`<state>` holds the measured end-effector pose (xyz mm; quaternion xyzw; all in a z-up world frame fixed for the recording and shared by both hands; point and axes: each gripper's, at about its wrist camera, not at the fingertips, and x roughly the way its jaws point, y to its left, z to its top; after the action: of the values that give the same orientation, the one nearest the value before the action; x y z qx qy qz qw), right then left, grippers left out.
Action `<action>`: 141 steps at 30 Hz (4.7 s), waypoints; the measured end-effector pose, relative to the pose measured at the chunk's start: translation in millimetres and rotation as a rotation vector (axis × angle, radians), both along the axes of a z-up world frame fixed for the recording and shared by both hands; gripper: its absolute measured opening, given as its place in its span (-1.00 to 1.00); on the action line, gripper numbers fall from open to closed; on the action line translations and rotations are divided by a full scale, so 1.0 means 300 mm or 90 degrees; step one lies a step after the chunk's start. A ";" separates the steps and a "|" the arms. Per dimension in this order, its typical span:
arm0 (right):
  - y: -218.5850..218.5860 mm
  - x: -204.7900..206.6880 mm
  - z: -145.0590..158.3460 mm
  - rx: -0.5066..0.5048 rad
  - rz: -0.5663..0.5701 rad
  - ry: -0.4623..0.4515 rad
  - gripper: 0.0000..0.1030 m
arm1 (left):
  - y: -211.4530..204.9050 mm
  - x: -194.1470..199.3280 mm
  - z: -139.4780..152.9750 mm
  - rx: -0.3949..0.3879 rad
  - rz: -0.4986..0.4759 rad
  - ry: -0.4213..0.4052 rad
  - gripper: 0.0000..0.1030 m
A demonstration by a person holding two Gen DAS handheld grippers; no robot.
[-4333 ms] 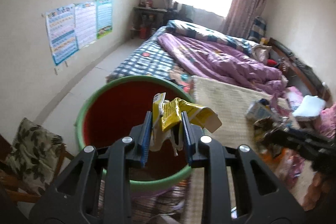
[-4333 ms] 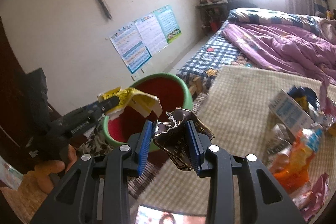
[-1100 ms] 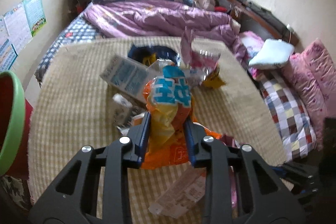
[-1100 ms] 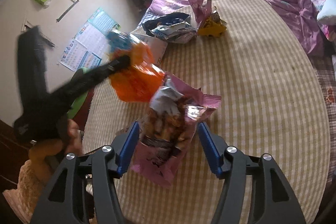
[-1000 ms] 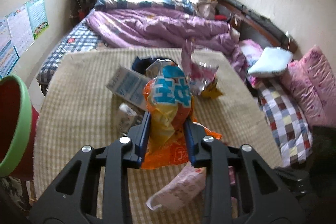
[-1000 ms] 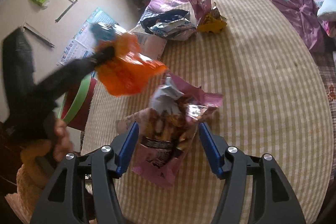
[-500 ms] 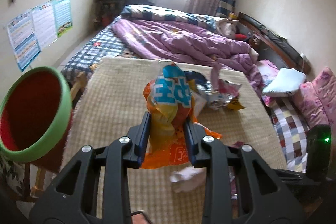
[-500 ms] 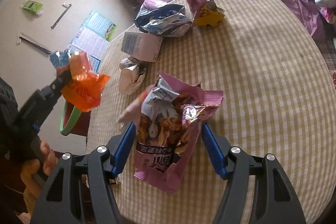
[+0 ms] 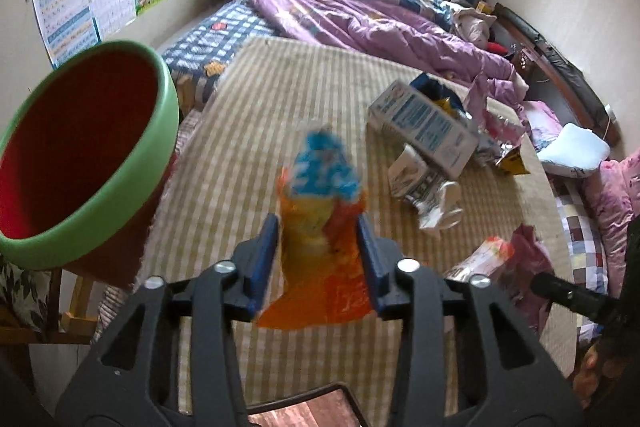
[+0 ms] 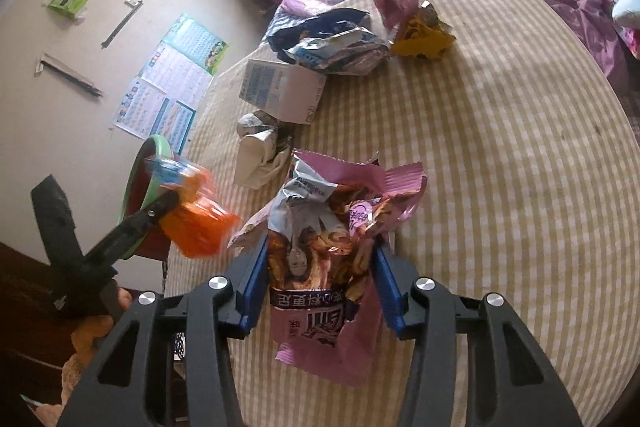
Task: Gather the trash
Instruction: 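Carry the orange-blue bag with the left gripper over the red bucket, then open the left gripper over the bucket while the right releases the pink chip bag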
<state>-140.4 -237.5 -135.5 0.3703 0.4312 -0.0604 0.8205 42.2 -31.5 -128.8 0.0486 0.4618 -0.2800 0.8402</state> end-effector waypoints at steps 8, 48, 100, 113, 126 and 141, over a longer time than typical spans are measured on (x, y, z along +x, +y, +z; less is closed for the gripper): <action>-0.005 0.008 0.038 -0.042 -0.020 -0.018 -0.12 | 0.010 0.025 -0.062 0.002 0.001 0.042 -0.02; 0.322 0.391 0.271 -0.182 0.076 -0.168 -0.12 | 0.447 0.170 0.248 -0.068 0.109 -0.125 -0.26; 0.760 0.716 0.358 -0.214 0.224 -0.241 -0.11 | 0.705 0.308 0.229 -0.047 0.158 -0.145 -0.26; 0.859 0.874 0.241 -0.208 0.285 -0.192 -0.08 | 0.718 0.362 0.179 -0.022 0.168 -0.128 -0.23; 0.857 0.915 0.217 -0.173 0.289 -0.196 0.26 | 0.731 0.385 0.159 -0.026 0.180 -0.125 0.24; 0.701 0.682 0.283 -0.193 0.230 -0.212 0.26 | 0.619 0.317 0.250 -0.052 0.154 -0.175 0.24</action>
<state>64.3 -27.1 -50.5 0.1653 0.3360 0.0848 0.9234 137.2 154.2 -53.7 -0.0038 0.3335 -0.1862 0.9242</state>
